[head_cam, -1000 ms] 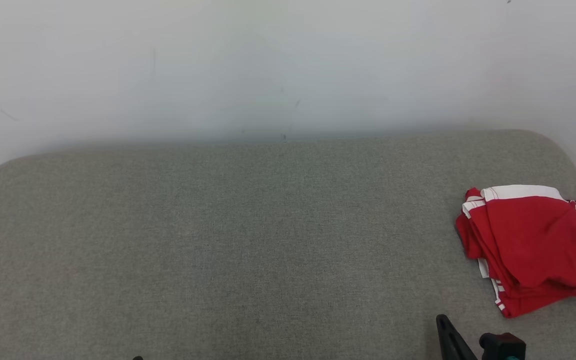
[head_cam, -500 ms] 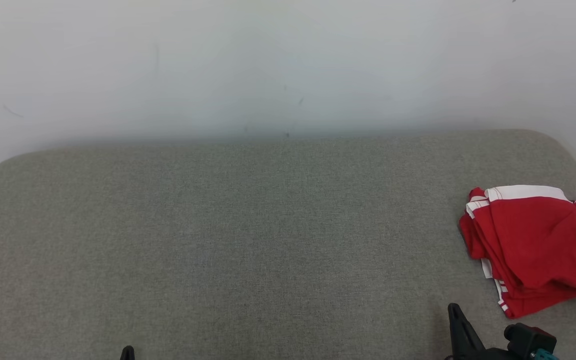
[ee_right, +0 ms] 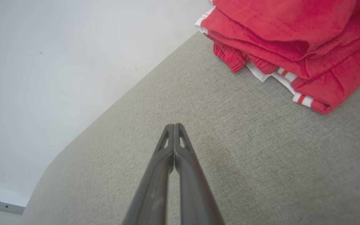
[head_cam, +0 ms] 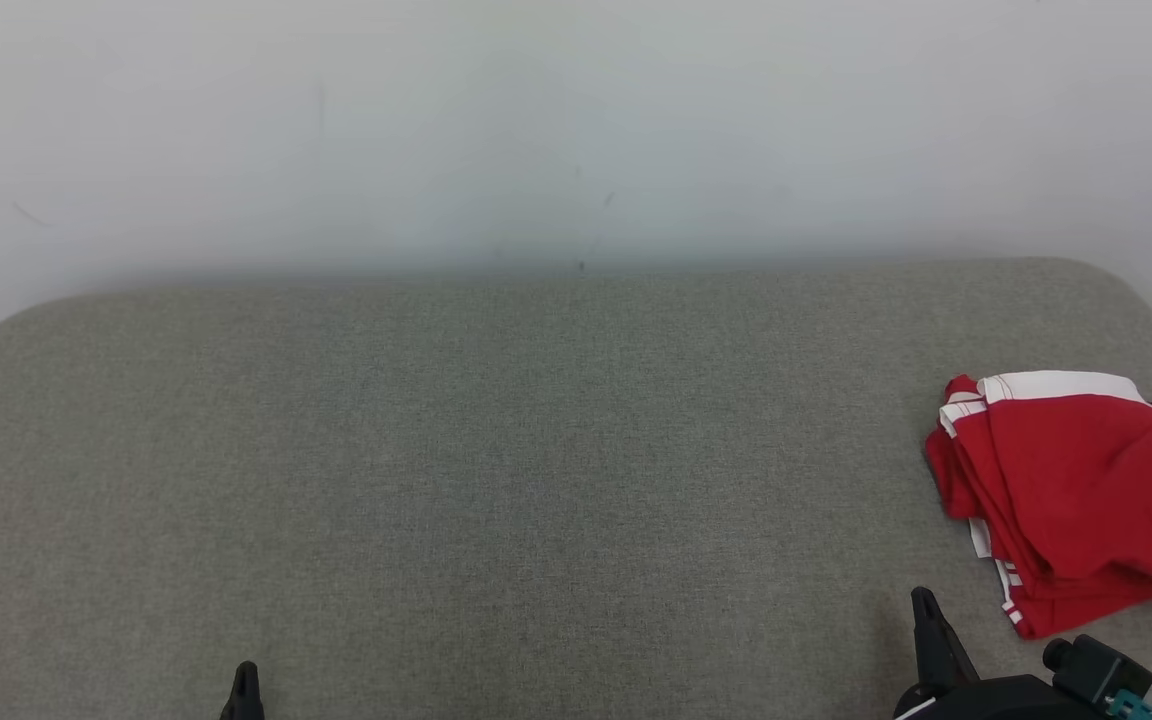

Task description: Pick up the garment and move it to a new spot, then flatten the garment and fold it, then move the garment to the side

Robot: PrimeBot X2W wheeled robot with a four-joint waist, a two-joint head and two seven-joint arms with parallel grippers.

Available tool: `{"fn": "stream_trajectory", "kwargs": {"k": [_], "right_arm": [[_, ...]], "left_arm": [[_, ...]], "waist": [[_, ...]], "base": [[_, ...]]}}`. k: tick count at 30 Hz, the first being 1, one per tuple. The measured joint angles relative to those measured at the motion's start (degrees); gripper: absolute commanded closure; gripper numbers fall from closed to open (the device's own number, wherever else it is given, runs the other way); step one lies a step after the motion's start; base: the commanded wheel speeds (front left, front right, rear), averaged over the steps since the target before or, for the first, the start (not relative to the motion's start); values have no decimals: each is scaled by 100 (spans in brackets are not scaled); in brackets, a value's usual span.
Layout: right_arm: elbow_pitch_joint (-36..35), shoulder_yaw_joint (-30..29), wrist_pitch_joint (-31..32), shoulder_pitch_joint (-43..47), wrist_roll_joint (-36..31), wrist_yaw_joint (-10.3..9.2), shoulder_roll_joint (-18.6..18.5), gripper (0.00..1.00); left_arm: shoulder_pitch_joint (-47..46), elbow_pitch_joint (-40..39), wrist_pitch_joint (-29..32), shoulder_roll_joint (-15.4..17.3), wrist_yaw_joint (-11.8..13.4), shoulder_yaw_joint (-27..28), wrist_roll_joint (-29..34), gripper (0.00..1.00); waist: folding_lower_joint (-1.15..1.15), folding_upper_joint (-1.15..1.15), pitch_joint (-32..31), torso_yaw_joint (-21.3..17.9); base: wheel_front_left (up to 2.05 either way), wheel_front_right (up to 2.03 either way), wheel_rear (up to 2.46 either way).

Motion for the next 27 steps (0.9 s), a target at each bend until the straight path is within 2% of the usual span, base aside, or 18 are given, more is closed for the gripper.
{"fn": "stream_trajectory", "kwargs": {"k": [17, 27], "right_arm": [[-275, -98, 307, -54, 1345, 0, 0, 100], [-386, -148, 459, -100, 1979, 0, -1, 100]], "left_arm": [[-148, -137, 310, 1, -12, 102, -1265, 100], [-241, -196, 463, 2, -53, 141, -1801, 100]], "waist": [[0, 0, 34, 55], [0, 0, 52, 84]], "base": [[0, 0, 0], [0, 0, 0]]}}
